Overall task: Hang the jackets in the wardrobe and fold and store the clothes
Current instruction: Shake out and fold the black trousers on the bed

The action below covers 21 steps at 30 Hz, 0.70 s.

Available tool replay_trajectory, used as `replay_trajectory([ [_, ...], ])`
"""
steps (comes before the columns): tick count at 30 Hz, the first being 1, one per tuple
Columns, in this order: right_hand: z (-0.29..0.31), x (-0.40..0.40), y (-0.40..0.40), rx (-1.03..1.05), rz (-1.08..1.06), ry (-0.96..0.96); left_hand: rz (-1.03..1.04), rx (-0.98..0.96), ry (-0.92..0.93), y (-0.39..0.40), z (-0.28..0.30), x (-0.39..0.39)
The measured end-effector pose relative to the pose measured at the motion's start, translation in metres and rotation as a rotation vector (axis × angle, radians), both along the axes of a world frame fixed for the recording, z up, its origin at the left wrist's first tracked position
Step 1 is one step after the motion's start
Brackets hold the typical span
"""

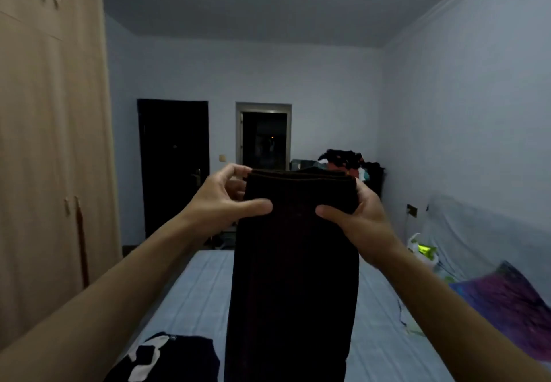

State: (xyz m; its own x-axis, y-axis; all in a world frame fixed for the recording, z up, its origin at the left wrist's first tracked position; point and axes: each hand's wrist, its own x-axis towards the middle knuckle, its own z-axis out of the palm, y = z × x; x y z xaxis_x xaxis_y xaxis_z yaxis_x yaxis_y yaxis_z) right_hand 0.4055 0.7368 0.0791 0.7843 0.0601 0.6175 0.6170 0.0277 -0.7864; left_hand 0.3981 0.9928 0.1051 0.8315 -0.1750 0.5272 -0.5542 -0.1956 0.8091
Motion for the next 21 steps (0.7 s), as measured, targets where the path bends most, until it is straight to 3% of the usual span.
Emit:
replay_trajectory([
  [4,0.035,-0.018,-0.03,-0.038,0.018,-0.062,0.0,0.021,0.015,-0.032,0.005,-0.025],
  [11,0.097,-0.051,-0.081,-0.044,0.019,-0.145,0.101,-0.081,-0.184,-0.084,0.061,-0.068],
  [21,0.148,-0.084,-0.119,-0.052,0.04,-0.203,0.011,-0.193,-0.23,-0.12,0.108,-0.1],
])
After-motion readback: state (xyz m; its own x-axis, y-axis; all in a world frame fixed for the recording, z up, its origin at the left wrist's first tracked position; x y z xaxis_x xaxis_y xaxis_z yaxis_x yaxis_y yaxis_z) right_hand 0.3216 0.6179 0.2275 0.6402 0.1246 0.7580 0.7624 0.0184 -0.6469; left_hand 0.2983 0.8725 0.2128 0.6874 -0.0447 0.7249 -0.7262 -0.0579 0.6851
